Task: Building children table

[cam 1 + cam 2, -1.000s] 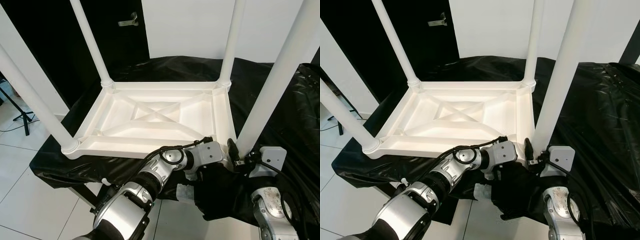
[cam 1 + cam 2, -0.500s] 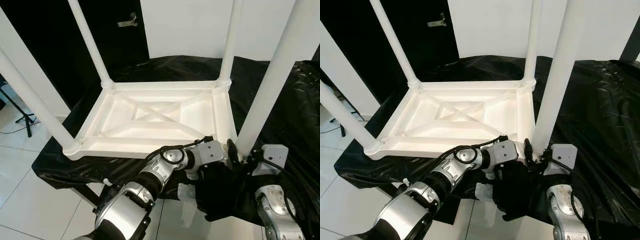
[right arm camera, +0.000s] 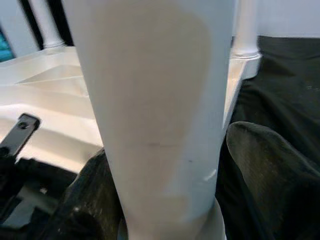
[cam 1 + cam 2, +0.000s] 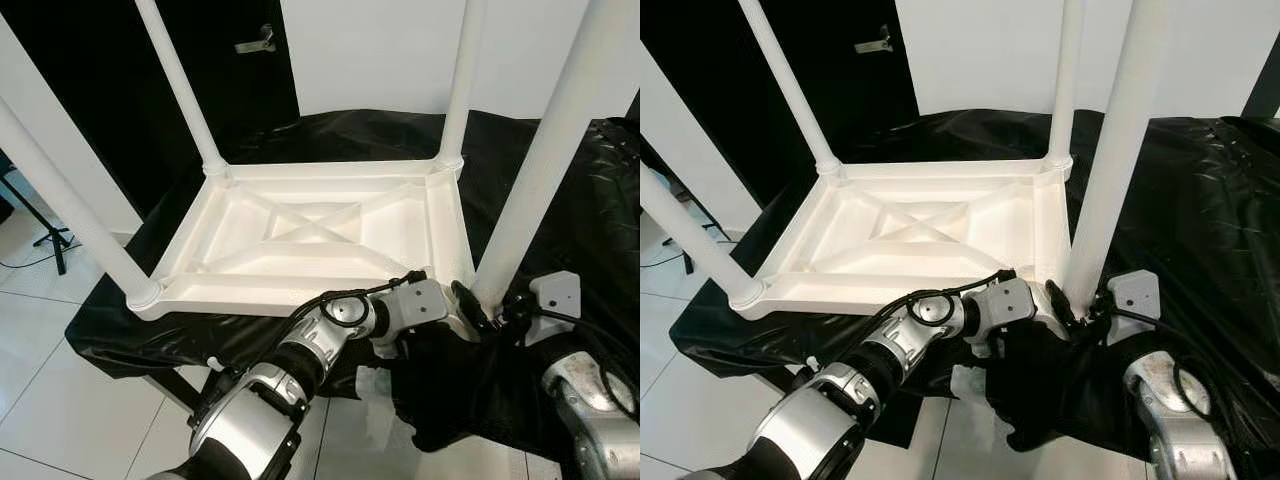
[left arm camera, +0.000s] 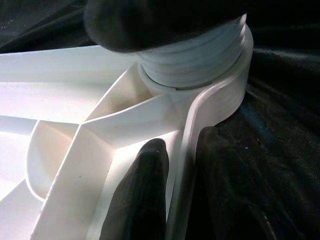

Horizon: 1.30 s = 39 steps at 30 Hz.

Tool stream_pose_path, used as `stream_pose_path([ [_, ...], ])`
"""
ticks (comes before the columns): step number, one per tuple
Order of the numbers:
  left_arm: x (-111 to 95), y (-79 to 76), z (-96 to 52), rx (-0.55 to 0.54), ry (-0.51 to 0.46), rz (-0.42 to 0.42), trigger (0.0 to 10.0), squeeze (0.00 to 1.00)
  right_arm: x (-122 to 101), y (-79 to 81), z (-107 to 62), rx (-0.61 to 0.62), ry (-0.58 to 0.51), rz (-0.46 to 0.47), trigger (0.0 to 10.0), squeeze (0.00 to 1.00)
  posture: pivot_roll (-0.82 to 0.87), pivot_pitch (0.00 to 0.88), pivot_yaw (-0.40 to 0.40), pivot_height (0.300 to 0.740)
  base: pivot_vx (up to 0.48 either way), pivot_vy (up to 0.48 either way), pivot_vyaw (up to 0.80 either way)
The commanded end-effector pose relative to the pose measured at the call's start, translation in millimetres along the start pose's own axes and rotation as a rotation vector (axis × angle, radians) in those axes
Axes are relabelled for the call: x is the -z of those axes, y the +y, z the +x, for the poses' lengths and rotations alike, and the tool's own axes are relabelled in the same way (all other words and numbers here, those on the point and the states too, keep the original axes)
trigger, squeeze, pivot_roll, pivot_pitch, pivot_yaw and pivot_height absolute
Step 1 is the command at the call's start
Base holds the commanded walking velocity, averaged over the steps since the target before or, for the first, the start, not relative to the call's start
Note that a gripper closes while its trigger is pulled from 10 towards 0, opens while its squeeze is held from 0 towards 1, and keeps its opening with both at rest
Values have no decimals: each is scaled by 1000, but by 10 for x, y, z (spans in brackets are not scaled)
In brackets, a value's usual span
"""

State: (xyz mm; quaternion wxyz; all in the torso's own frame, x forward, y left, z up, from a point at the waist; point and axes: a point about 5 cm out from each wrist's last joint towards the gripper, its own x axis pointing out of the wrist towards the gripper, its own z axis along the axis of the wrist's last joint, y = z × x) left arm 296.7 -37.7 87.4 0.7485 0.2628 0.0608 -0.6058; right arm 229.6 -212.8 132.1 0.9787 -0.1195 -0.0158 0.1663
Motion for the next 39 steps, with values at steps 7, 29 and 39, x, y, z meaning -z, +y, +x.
stream_pose_path([
  [7,435,-248,39,-104,206,-105,10000,0,75,-19,-143,-164,92,18,0,0,3,0,106,740,0,0,0],
  [29,444,-270,44,-101,208,-101,10000,0,208,274,-114,443,67,164,0,0,17,0,96,740,0,0,0],
  [39,445,-283,51,-99,208,-105,10000,0,159,249,-106,431,41,124,10000,0,13,0,93,740,0,0,0],
])
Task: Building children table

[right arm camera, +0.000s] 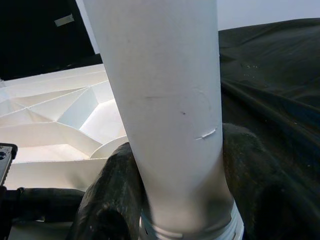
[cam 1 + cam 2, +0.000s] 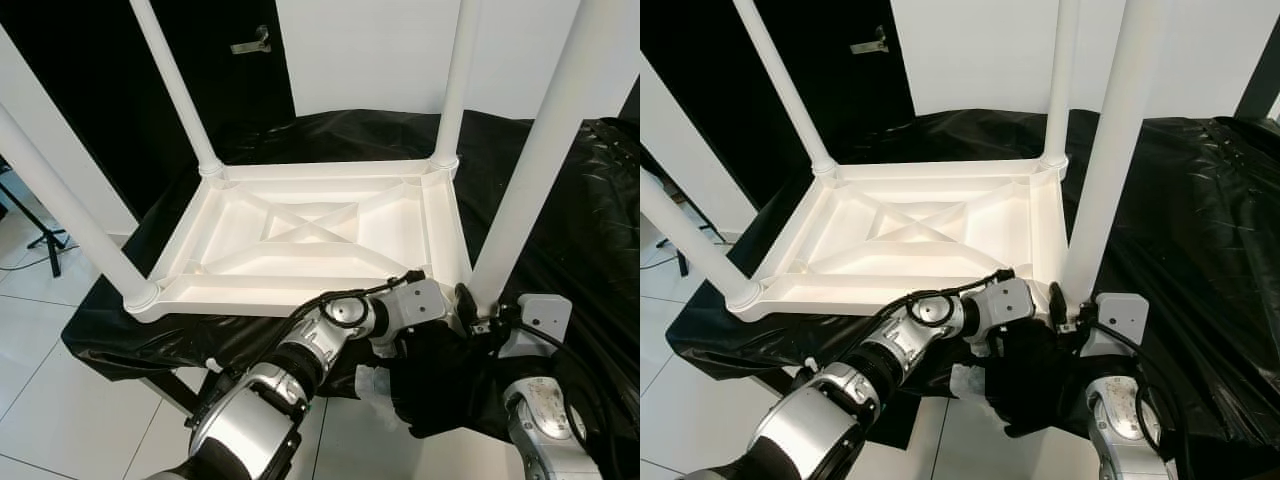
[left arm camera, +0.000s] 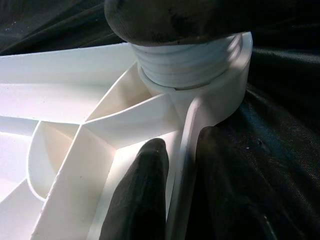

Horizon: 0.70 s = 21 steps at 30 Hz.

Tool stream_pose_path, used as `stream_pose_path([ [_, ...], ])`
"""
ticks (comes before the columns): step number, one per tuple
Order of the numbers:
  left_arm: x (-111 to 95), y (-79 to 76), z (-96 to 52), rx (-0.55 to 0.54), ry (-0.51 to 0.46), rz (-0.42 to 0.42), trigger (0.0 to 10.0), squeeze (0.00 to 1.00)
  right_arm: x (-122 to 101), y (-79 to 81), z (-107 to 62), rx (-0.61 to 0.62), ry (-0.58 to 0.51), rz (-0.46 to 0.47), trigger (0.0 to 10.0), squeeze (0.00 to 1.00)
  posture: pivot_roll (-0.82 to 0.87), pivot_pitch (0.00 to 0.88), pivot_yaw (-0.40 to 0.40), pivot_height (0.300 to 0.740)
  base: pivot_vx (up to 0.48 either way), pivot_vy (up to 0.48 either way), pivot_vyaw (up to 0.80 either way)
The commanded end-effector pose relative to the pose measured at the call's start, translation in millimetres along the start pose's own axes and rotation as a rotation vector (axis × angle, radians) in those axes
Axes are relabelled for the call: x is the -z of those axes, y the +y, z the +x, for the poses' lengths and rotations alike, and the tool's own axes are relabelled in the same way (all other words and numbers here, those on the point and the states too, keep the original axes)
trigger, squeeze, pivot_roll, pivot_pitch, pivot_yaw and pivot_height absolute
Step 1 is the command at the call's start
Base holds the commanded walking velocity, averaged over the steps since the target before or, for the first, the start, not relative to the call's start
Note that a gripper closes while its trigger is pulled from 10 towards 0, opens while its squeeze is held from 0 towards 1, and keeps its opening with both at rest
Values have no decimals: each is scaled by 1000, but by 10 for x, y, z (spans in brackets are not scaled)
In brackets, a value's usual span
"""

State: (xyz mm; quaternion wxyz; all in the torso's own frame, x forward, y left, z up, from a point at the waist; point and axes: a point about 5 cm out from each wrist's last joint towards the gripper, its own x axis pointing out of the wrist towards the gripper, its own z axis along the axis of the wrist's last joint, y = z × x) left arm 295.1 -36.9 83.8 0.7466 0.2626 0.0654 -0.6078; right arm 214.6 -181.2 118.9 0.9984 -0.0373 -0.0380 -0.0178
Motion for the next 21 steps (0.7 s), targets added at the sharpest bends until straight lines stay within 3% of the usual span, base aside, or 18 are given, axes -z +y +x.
stream_pose_path([
  [1,414,-260,54,-106,200,-103,10000,0,63,-136,-11,23,38,-61,10000,427,10,0,94,740,0,0,0],
  [2,412,-264,58,-105,199,-105,10000,0,34,-129,-4,7,18,-77,10000,1000,9,0,94,740,0,0,0],
  [8,417,-308,75,-95,196,-111,10000,0,-73,-166,79,-166,-8,-39,10000,1000,0,0,95,740,0,0,0],
  [9,416,-318,80,-93,196,-112,10000,0,-104,-181,101,-213,-16,-57,10000,0,-2,0,95,740,0,0,0],
  [10,416,-318,80,-93,196,-112,10000,0,-104,-181,101,-213,-16,-57,10000,0,-2,0,95,740,0,0,0],
  [11,408,-320,88,-90,195,-112,10000,0,-119,-197,135,-327,7,-79,10000,0,-1,0,93,740,0,0,0],
  [12,405,-319,90,-90,195,-112,10000,0,-120,-201,141,-357,15,-86,10000,0,-1,0,93,740,0,0,0],
  [17,390,-288,86,-98,193,-108,10000,0,-93,-227,130,-434,56,-96,10000,0,7,0,88,740,0,0,0],
  [18,388,-270,78,-105,191,-109,10000,0,-77,-254,114,-454,70,-112,0,0,10,0,87,740,0,0,0],
  [21,402,-258,62,-112,193,-114,10000,0,-58,-283,82,-472,83,-130,0,0,13,0,87,740,0,0,0],
])
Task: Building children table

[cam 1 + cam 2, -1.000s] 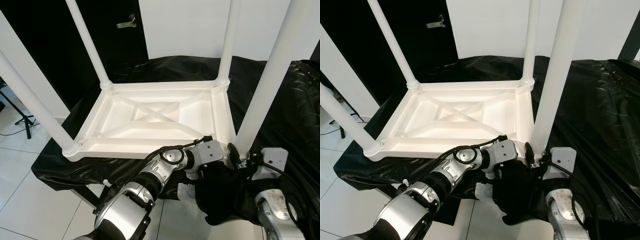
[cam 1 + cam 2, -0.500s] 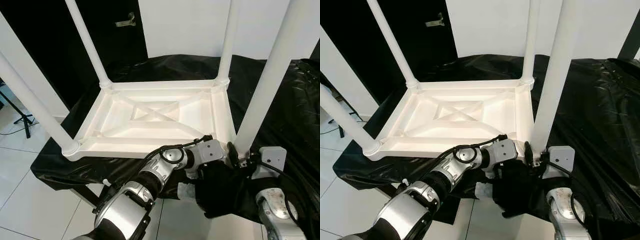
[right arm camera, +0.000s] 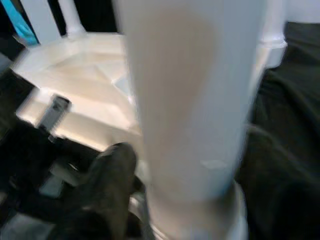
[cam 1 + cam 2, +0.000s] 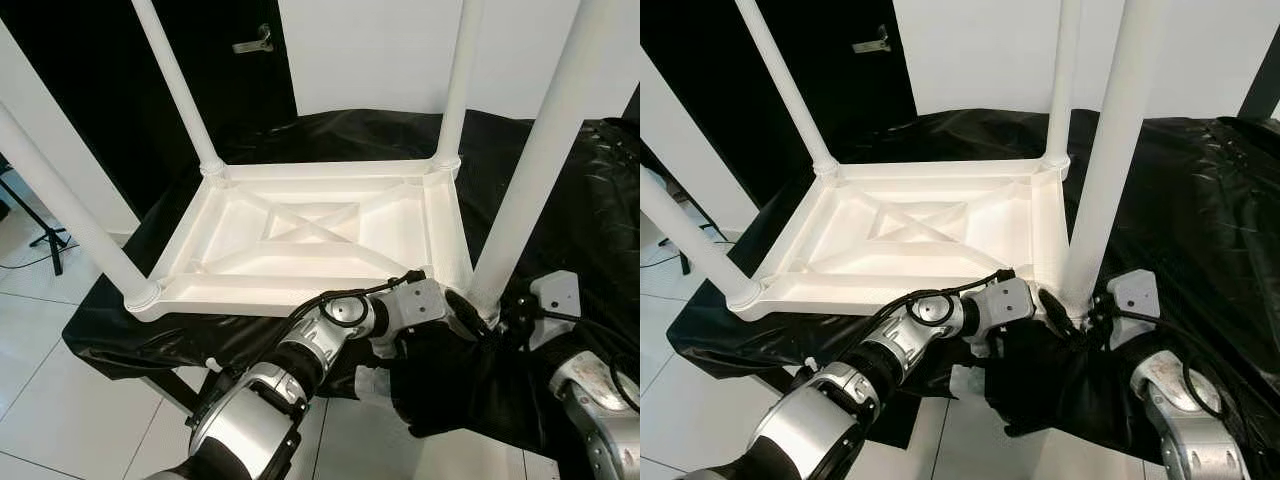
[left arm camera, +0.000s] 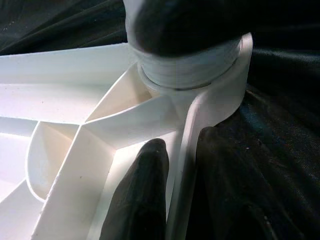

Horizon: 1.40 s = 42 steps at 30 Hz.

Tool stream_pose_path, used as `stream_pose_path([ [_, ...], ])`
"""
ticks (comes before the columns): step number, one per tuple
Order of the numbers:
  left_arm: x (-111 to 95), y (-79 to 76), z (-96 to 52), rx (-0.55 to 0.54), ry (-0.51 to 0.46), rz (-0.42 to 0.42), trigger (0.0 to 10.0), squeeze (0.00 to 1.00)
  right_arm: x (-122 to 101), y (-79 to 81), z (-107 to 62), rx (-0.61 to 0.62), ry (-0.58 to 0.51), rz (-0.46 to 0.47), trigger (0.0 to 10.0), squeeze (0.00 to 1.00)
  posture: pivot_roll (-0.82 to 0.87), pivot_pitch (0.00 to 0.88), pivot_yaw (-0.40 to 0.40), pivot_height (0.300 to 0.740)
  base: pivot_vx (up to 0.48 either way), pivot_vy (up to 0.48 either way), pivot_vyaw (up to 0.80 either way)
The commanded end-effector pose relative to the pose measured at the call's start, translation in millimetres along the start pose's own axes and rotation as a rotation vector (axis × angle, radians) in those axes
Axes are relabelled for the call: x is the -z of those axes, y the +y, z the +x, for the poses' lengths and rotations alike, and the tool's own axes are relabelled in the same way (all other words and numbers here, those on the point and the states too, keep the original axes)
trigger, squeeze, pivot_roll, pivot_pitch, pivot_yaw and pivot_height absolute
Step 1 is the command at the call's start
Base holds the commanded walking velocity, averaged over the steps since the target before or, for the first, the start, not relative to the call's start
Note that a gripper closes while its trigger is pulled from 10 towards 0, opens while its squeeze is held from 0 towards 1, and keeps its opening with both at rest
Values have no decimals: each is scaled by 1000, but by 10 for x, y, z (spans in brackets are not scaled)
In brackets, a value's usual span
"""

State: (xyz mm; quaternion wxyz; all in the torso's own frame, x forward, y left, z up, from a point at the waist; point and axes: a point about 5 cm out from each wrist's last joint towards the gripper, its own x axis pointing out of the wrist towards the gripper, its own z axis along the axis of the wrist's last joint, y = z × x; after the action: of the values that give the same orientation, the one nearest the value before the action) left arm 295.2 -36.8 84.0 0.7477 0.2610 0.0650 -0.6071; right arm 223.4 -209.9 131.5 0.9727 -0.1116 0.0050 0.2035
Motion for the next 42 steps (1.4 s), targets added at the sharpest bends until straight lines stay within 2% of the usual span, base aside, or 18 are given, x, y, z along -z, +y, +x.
stream_pose_path([
  [1,426,-278,56,-107,200,-112,10000,0,51,28,-29,-26,20,10,0,0,11,0,89,740,0,0,0],
  [5,450,-314,54,-91,206,-108,10000,0,71,38,-20,-40,27,18,0,0,13,0,92,740,0,0,0],
  [10,421,-279,56,-99,199,-106,10000,0,78,56,10,-30,27,31,0,0,20,0,93,740,0,0,0],
  [12,420,-270,50,-106,196,-109,10000,0,135,136,14,40,36,63,0,0,18,0,95,740,0,0,0],
  [14,430,-278,49,-105,198,-111,10000,0,154,153,11,61,40,73,0,0,18,0,95,740,0,0,0],
  [19,427,-276,50,-102,201,-106,10000,0,196,282,-28,379,-9,119,0,0,26,0,88,740,0,0,0],
  [27,430,-270,46,-105,200,-108,10000,0,148,300,-63,459,-48,106,0,0,18,0,95,740,0,0,0],
  [28,434,-281,47,-101,200,-107,10000,0,143,296,-61,465,-51,106,4431,0,18,0,95,740,0,0,0],
  [29,438,-296,52,-95,201,-105,10000,0,142,311,-44,447,-53,115,10000,0,8,0,101,740,0,0,0],
  [32,436,-308,58,-90,202,-104,10000,0,134,307,-38,432,-56,111,10000,0,3,0,100,740,0,0,0],
  [33,435,-314,63,-87,202,-103,10000,0,128,310,-33,430,-60,104,10000,878,3,0,100,740,0,0,0],
  [34,424,-316,72,-85,200,-101,10000,0,113,265,-33,420,-67,92,10000,878,-4,0,95,740,0,0,0],
  [35,410,-314,80,-86,197,-101,10000,0,50,196,-27,403,-97,73,10000,1000,-10,0,93,740,0,0,0],
  [36,392,-313,94,-86,193,-101,10000,0,-56,105,-5,365,-137,57,10000,1000,-20,0,90,740,0,0,0],
  [40,378,-320,106,-84,190,-99,10000,0,-105,75,25,322,-147,56,10000,1000,-20,0,87,740,0,0,0],
  [41,368,-324,115,-83,187,-98,10000,0,-105,80,38,277,-138,54,10000,0,-20,0,85,740,0,0,0],
  [42,359,-327,122,-82,185,-98,10000,0,-98,96,41,229,-129,42,10000,0,-19,0,85,740,0,0,0],
])
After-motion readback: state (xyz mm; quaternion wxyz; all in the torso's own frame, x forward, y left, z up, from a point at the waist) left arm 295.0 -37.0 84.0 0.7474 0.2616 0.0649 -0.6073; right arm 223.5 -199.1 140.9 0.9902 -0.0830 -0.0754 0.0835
